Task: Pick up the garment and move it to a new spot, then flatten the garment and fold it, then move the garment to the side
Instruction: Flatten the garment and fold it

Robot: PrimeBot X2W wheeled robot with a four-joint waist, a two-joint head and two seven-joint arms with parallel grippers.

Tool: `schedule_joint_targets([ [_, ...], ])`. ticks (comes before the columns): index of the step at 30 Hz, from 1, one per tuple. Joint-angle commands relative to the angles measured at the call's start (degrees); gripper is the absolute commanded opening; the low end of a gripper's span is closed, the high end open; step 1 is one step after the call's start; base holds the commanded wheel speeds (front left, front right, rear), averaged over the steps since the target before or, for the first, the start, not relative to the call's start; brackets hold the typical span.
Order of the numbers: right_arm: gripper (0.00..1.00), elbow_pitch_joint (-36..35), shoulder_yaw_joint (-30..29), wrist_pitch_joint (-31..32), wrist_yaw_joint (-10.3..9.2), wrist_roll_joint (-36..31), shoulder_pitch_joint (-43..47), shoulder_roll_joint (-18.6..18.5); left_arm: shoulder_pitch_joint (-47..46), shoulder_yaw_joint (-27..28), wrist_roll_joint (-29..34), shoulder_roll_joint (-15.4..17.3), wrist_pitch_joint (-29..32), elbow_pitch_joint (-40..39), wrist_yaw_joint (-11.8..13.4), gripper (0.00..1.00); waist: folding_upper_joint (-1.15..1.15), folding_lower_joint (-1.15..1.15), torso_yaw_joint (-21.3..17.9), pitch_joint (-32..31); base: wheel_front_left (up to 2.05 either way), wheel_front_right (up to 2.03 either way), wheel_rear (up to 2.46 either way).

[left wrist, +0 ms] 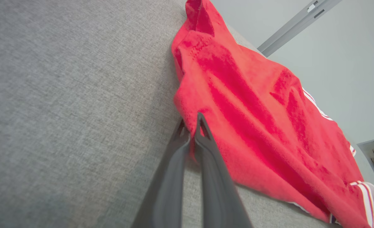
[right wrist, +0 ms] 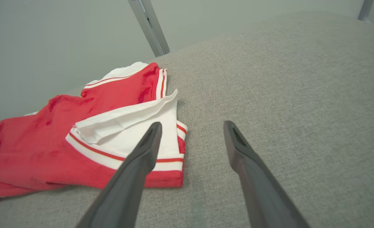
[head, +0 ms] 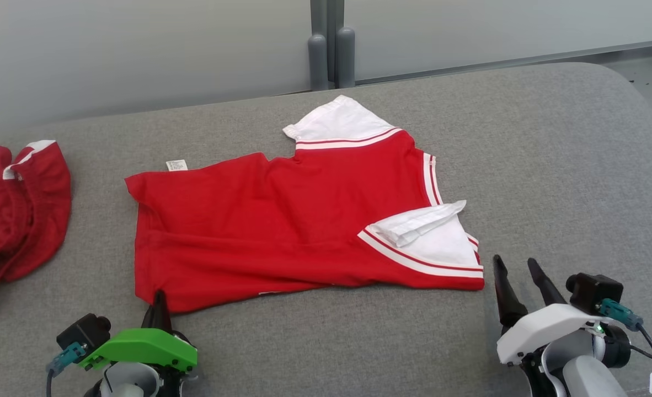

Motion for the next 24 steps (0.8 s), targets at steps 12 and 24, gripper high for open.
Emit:
schedule_joint_targets([
  [12,1.00,11.10,3.68,2.37,0.01,3.90,-5.06,-0.10,-0.44,-0.32,0.93,0.86,-0.96,0.18,0.84,0.00,0.23,0.00,2.11,1.34,0.00,0.00,0.00],
  [24,0.00,21.77,8.18,-0.31,0.01,8.00,-12.77,-0.10,-1.51,-1.30,1.29,0.85,-1.55,1.65,0.37,0.00,0.23,0.00,3.21,2.07,0.00,0.00,0.00],
])
